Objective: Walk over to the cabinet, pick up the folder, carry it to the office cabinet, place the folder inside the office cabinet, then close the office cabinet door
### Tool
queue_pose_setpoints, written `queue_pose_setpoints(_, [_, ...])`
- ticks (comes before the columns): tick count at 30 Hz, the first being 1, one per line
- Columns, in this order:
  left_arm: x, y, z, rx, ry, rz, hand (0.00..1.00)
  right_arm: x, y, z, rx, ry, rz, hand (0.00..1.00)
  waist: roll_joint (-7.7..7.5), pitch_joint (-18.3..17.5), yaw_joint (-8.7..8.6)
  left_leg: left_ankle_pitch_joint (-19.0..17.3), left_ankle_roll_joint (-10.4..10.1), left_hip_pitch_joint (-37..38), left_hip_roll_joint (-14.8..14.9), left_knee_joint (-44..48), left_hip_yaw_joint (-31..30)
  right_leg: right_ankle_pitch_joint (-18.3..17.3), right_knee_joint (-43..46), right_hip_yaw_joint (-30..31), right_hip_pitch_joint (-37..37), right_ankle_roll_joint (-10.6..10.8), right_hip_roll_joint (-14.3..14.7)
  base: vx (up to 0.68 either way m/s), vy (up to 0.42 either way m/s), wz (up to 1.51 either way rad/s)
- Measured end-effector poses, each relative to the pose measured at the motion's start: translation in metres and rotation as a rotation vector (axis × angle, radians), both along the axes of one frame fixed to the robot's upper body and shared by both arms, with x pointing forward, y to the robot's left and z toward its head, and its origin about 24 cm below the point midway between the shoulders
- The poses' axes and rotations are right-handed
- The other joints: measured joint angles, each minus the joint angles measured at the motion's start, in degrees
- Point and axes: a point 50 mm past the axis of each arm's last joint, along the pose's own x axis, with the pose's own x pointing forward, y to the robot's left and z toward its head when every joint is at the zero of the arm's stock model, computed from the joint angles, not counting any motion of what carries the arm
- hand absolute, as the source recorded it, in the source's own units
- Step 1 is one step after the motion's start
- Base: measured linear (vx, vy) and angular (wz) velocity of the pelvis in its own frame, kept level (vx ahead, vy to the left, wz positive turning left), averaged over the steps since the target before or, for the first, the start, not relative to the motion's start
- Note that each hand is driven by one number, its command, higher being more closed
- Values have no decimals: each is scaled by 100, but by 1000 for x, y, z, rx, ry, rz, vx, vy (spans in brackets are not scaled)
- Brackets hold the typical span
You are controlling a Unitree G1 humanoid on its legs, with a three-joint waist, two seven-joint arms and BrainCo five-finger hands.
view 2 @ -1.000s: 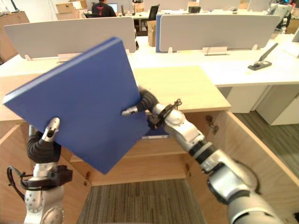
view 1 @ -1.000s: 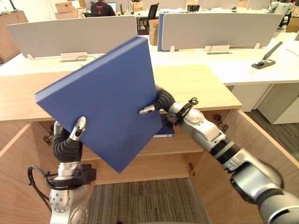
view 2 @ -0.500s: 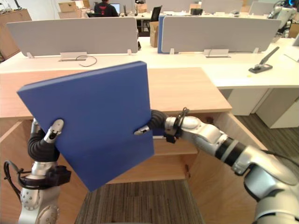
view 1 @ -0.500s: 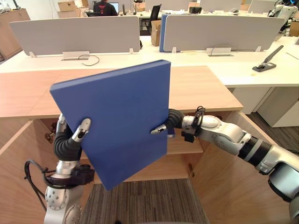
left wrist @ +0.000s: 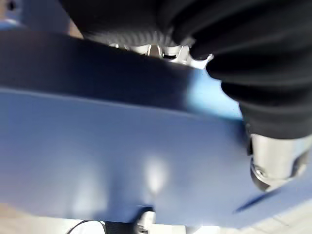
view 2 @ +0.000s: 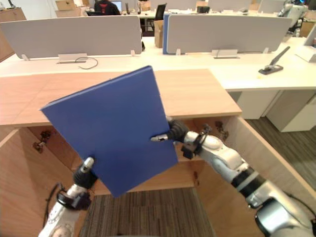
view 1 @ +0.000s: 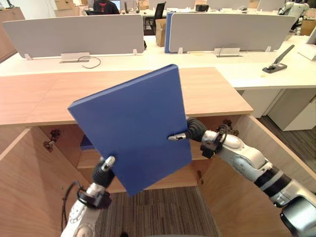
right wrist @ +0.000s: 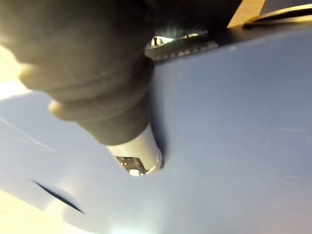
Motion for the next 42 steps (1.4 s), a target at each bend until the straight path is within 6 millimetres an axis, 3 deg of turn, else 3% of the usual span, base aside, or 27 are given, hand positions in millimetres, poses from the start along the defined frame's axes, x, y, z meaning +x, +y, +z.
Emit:
queue_pose_setpoints(5, [-34, 9, -75, -10, 389, 77, 0, -6, -13, 19, 237, -61, -71, 100, 0, -4, -111, -9, 8, -7, 10, 1, 17, 0, -19, 28, 7, -1, 14, 30, 3, -3])
queue_pose_setpoints(6, [-49, 13, -95, 31, 506, 88, 0, -10, -13, 26, 329, -83, -65, 100, 1, -4, -151, -14, 16, -8, 14, 1, 16, 0, -28, 28, 2, -1, 19, 0, 0, 0])
queue_pose_setpoints(10, [-90, 26, -138, 156, 772, 109, 0, -10, -24, 39, 385, -155, -110, 100, -46, -38, -231, -26, 17, -5, 19, -1, 15, 0, -47, 28, -15, -1, 23, -8, 2, 0])
queue_pose_setpoints(14, [-129, 46, -162, 173, 993, 282, 0, -8, -41, 48, 421, -244, -239, 100, -110, -88, -238, -29, 12, -6, 48, -2, 24, 15, -107, 36, -12, -22, 61, 0, 0, -1])
queue_pose_setpoints(17, [-154, 59, -169, 204, 1119, 406, 0, -8, -52, 59, 434, -326, -341, 100, -122, -99, -241, -28, 9, -5, 86, -1, 39, 40, -133, 45, -6, -42, 111, 13, -3, -4])
queue_pose_setpoints(20, [-167, 60, -171, 227, 1176, 441, 0, -13, -55, 74, 403, -455, -440, 100, -107, -117, -239, -30, 8, -5, 89, 0, 41, 51, -163, 46, 6, -46, 119, 0, 0, 0])
queue_pose_setpoints(23, [-176, 57, -172, 246, 1207, 436, 0, -20, -42, 90, 347, -591, -466, 100, -107, -140, -240, -40, -6, 0, 92, 1, 51, 62, -192, 52, 16, -47, 125, 0, 0, 0])
queue_pose_setpoints(27, [-179, 50, -175, 278, 1229, 385, 0, -28, 8, 99, 251, -713, -313, 100, -117, -189, -227, -56, -28, 10, 92, 2, 58, 69, -206, 58, 24, -47, 124, 0, 0, 0])
queue_pose_setpoints(32, [-180, 46, -176, 253, 1231, 404, 0, -46, 76, 60, -58, -783, -19, 100, -139, -209, -161, -66, -38, 9, 86, 3, 53, 65, -204, 58, 22, -44, 116, 0, 0, 0])
queue_pose_setpoints(33, [-179, 46, -176, 249, 1228, 412, 0, -50, 86, 46, -126, -775, 43, 100, -140, -207, -145, -66, -38, 8, 83, 2, 50, 64, -202, 57, 22, -42, 112, 0, 0, 0])
queue_pose_setpoints(35, [-178, 45, -176, 259, 1219, 409, 0, -56, 102, -4, -341, -727, 180, 100, -154, -192, -93, -66, -38, 8, 73, 3, 32, 55, -180, 54, 22, -31, 99, -6, 6, 2])
queue_pose_setpoints(38, [-177, 46, -175, 278, 1215, 399, 0, -61, 97, -68, -643, -640, 327, 100, -166, -101, -53, -67, -39, 9, 56, 10, -12, 39, -121, 49, 18, -14, 74, -13, 9, 3])
queue_pose_setpoints(41, [-172, 45, -176, 281, 1206, 397, 0, -61, 71, -111, -862, -539, 382, 100, -151, 66, 6, -66, -38, 11, 14, 25, -55, 27, -58, 42, 14, 3, 27, -9, 6, 4])
queue_pose_setpoints(42, [-172, 45, -176, 281, 1205, 395, 0, -60, 66, -117, -900, -527, 388, 100, -142, 99, 4, -67, -38, 16, -1, 25, -58, 22, -40, 42, 12, 10, 7, -24, 22, 4])
